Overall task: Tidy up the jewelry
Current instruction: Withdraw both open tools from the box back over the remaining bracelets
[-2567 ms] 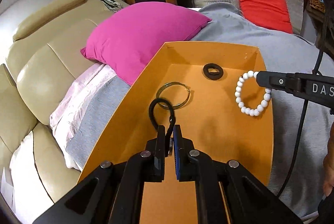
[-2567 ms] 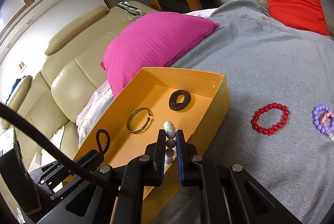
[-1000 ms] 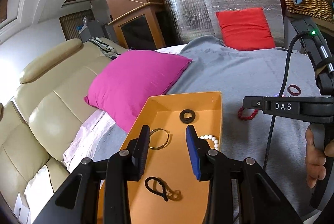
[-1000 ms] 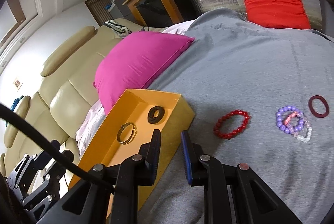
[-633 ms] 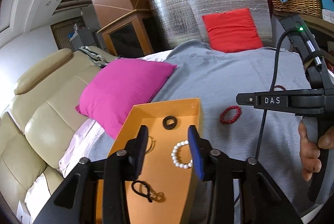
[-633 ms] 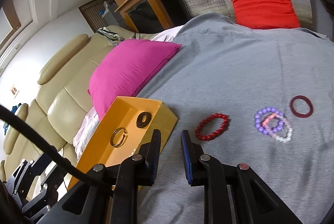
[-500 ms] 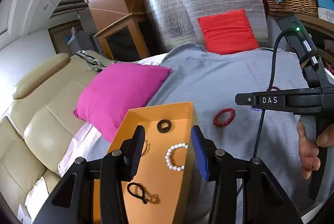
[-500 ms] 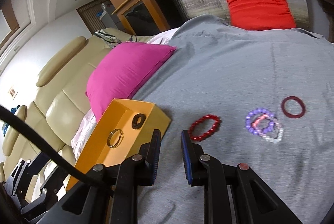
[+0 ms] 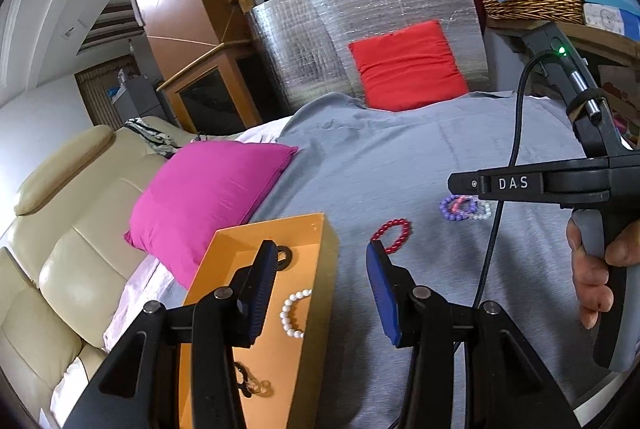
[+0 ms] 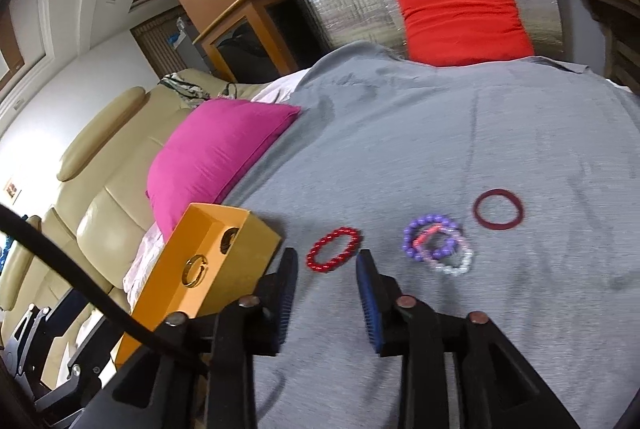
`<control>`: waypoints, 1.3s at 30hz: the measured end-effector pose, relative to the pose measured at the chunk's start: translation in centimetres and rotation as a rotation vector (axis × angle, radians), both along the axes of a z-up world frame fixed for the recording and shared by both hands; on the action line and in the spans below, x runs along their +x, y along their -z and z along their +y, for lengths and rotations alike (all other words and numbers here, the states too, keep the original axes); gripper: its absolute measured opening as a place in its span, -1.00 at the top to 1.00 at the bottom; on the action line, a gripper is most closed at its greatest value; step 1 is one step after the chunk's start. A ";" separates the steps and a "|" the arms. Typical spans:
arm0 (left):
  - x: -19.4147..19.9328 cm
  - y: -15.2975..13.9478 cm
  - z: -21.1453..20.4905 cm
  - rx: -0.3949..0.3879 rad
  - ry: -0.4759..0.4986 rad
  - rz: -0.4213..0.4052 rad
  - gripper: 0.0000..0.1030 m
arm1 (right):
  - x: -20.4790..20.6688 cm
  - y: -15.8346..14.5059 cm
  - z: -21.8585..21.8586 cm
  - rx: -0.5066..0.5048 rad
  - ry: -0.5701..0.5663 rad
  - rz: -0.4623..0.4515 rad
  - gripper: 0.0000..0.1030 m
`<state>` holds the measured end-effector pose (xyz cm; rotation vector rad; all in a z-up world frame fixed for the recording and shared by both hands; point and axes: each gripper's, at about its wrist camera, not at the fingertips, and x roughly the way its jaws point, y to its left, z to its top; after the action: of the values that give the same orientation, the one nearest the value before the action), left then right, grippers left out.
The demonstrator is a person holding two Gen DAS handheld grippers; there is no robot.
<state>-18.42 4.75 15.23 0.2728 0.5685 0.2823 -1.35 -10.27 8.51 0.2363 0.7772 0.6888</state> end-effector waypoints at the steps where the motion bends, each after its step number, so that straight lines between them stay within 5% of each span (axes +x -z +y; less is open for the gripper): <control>1: 0.1 -0.1 -0.3 0.002 0.006 0.000 0.08 | 0.0 0.0 -0.4 0.000 0.005 -0.003 0.34; 12: 0.7 0.1 -3.1 0.007 0.061 0.013 0.07 | 0.8 -0.1 -5.5 -0.004 0.075 -0.005 0.34; 25: 4.6 4.9 -1.8 -0.256 0.064 0.178 0.06 | 3.3 2.1 -10.3 0.009 0.160 0.068 0.34; 39: 9.9 8.6 -0.7 -0.303 -0.012 0.234 0.06 | 6.0 5.1 -9.9 -0.029 0.144 0.127 0.35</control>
<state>-8.48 4.09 6.59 0.0084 0.8341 0.1726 4.69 -20.18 3.46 0.3091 0.8822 0.5299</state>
